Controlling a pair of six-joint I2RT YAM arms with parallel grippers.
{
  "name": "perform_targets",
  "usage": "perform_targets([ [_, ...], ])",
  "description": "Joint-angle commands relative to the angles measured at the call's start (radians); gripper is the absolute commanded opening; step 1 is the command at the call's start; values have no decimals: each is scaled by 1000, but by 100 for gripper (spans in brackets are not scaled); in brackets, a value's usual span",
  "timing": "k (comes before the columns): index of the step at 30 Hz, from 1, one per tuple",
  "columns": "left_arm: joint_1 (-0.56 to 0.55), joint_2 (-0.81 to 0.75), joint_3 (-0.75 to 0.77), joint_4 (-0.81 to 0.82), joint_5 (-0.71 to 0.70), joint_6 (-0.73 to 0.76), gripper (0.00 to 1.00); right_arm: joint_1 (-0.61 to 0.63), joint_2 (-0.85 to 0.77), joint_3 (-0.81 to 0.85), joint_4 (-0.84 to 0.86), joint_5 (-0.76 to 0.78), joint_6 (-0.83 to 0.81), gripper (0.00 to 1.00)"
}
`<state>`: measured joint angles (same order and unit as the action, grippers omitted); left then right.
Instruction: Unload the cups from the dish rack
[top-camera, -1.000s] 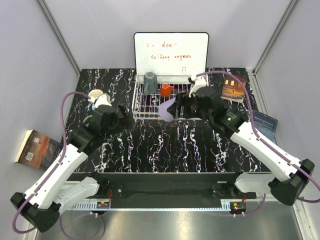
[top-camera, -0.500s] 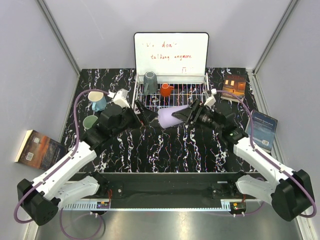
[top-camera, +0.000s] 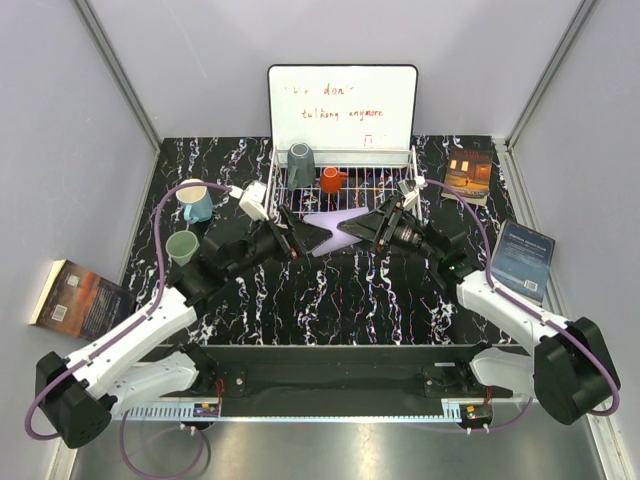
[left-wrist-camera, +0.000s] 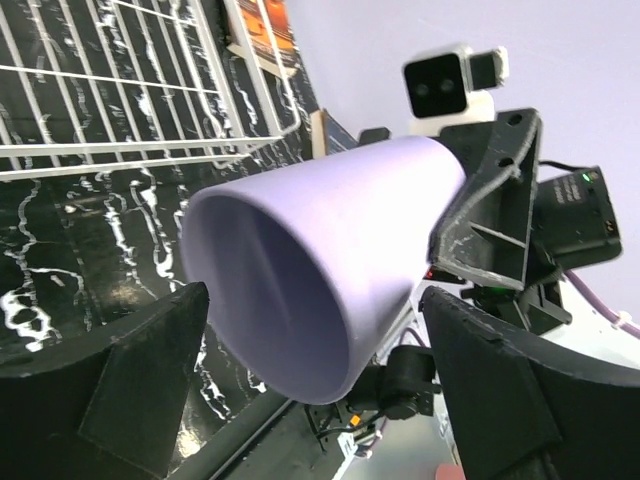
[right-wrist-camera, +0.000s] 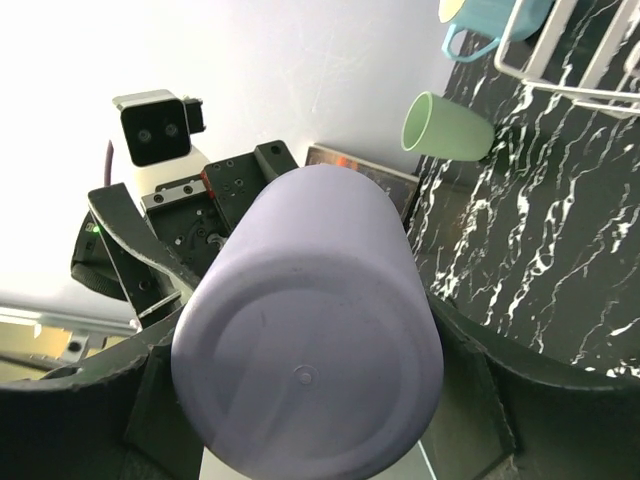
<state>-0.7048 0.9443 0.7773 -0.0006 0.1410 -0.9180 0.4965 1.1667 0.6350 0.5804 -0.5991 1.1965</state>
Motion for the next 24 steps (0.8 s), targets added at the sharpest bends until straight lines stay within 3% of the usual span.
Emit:
perform_targets([
  [1,-22,13,36,105,40,-15,87,2,28,54,101,-70,38,0],
  [5,-57,42,16,186,52,-41,70,2,67,28,235,-94,115,0],
  [11,-94,76,5,263,74,-44,59,2,119,-4,416,-136,230,0],
  [12,-99,79,4,264,72,-44,48,2,119,-6,418,-140,232,0],
  [15,-107,86,0,275,69,-45,31,2,108,-9,404,-142,227,0],
  [17,-108,88,-3,266,65,-42,2,2,91,-5,362,-146,203,0],
  [21,-108,73,13,194,19,-24,0,2,53,9,251,-153,138,0],
  [24,-108,54,52,82,-38,14,0,2,13,31,123,-145,68,6],
])
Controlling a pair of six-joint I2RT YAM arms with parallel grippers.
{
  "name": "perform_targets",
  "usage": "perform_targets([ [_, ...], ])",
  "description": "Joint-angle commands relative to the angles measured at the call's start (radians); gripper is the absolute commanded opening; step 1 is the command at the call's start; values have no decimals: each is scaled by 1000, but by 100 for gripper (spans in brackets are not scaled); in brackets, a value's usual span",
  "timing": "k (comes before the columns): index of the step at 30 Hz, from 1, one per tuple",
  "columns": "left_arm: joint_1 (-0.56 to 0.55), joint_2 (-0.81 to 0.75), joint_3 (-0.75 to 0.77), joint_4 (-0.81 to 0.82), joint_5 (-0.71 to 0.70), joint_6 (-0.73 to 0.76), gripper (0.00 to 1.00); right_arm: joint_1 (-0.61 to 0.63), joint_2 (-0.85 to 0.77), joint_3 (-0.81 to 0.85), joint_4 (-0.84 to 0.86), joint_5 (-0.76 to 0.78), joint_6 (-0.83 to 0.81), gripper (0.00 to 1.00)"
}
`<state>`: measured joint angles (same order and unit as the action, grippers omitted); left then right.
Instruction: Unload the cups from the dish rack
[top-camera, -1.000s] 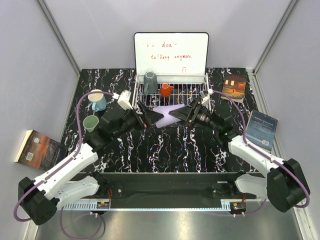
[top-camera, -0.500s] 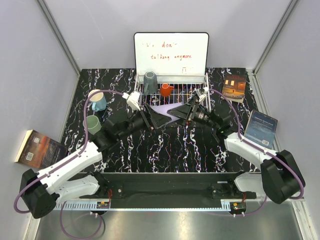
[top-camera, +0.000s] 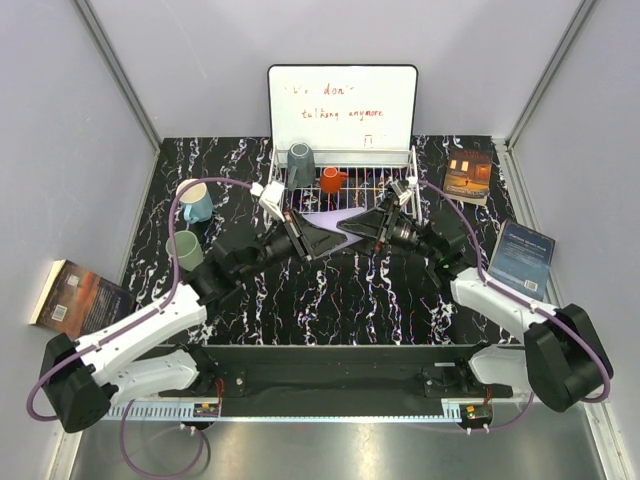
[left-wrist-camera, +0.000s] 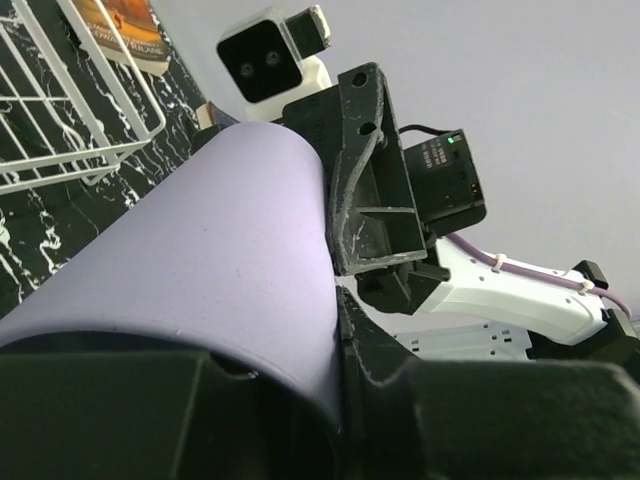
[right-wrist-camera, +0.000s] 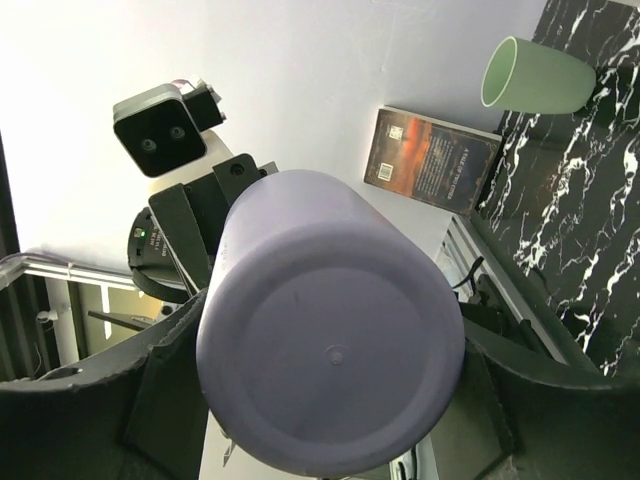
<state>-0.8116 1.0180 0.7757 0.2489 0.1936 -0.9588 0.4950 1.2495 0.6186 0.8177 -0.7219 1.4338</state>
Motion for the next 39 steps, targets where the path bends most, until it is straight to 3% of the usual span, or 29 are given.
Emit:
perform_targets([
  [1,-1,-28,72,-210,-115,71,0,2,-88,52,-149,-19,-211,17],
  [4,-3,-42,160,-437,-255,133,0,4,-130,122,-393,25,-373,56],
  [5,-1,-58,183,-544,-290,170,0,4,-139,192,-578,48,-430,71],
  [7,-1,-73,246,-676,-390,224,0,4,-160,289,-799,129,-588,85],
  [8,-1,-87,266,-716,-422,239,0,4,-168,318,-871,165,-633,96],
  [9,-1,-90,305,-756,-480,252,0,2,-179,343,-920,232,-700,100],
  [12,-1,-104,364,-896,-575,262,0,4,-186,415,-1051,347,-771,100],
  [17,-1,-151,382,-999,-641,241,0,4,-170,454,-1123,394,-796,100],
  [21,-1,-115,462,-1221,-727,233,0,4,-170,458,-1169,430,-823,100],
  [26,-1,-78,517,-1381,-824,203,0,4,-165,460,-1207,453,-846,100],
  [30,0,26,576,-1566,-896,144,0,4,-159,457,-1213,452,-846,100],
  [35,26,143,564,-1553,-886,183,0,4,-154,449,-1215,444,-843,100],
  [39,89,171,479,-1403,-789,254,0,4,-157,432,-1224,438,-842,100],
])
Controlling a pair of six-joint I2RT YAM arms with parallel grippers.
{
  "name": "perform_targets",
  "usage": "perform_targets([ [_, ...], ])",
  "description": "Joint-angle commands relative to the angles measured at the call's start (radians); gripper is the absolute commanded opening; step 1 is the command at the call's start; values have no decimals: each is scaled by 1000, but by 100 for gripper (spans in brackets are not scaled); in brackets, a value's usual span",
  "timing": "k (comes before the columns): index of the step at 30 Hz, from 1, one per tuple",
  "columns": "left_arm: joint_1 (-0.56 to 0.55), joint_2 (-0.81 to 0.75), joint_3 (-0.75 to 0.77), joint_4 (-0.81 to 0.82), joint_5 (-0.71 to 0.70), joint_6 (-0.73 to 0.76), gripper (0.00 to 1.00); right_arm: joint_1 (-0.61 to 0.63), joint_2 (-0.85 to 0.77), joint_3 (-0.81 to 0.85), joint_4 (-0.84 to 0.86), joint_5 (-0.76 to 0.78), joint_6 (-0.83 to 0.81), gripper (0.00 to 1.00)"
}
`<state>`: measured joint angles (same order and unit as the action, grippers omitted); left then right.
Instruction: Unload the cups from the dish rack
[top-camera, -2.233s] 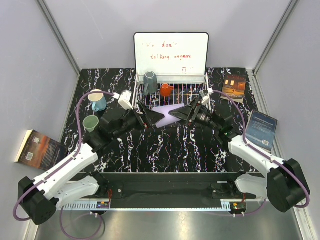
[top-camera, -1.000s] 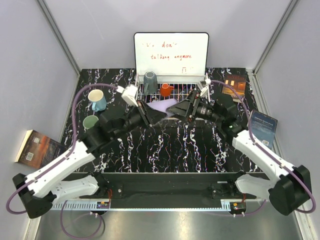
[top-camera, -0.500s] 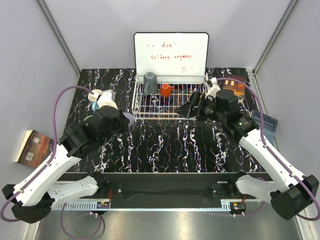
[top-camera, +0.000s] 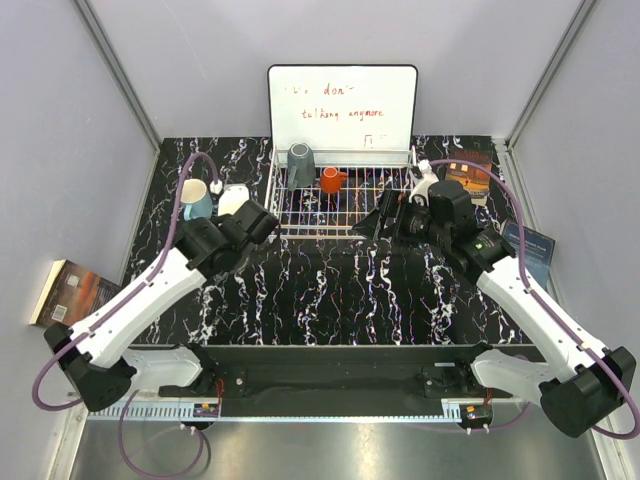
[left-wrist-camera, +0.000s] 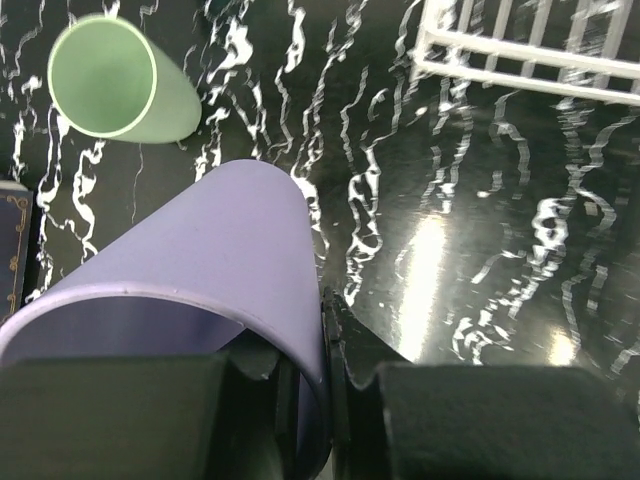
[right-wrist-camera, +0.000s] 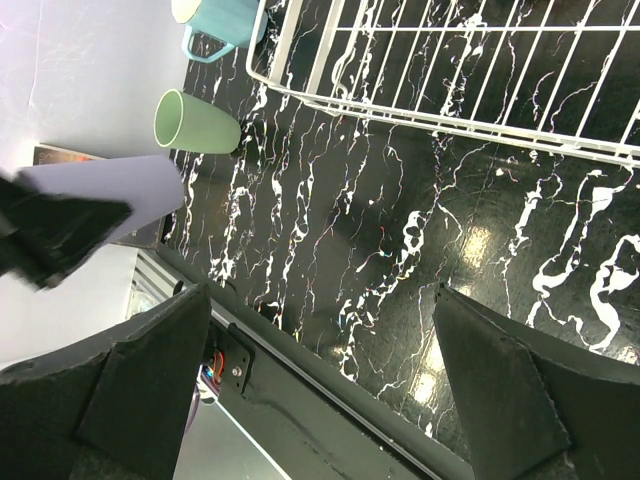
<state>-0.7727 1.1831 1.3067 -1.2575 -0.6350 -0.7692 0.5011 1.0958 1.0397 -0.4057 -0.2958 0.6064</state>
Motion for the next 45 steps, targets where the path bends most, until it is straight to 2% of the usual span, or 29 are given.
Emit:
perform_targets([
  [1,85,9,-75,133,56,76,0,-4,-5,8,-2,12,-13,100],
  [3,134,18,-133,218,122,120,0,-3,-14,-4,-8,12,-14,100],
  [6,277,45,-188,318,216,171,0,-3,-27,-15,-18,7,-16,100],
  [10,355,105,-182,406,300,211,0,-3,-34,-24,-27,3,-17,100],
  [16,388,249,-83,460,346,245,0,-3,-31,-24,-39,0,-30,100],
  [23,440,372,-70,506,391,226,0,-3,-31,-29,-58,17,-53,100],
  [32,510,421,-83,526,390,235,0,-3,-20,-36,-65,32,-60,100],
  [41,549,480,61,503,408,251,0,-3,-4,-35,-65,35,-54,100],
  [45,559,506,46,500,423,243,0,-3,-11,-36,-71,46,-51,100],
])
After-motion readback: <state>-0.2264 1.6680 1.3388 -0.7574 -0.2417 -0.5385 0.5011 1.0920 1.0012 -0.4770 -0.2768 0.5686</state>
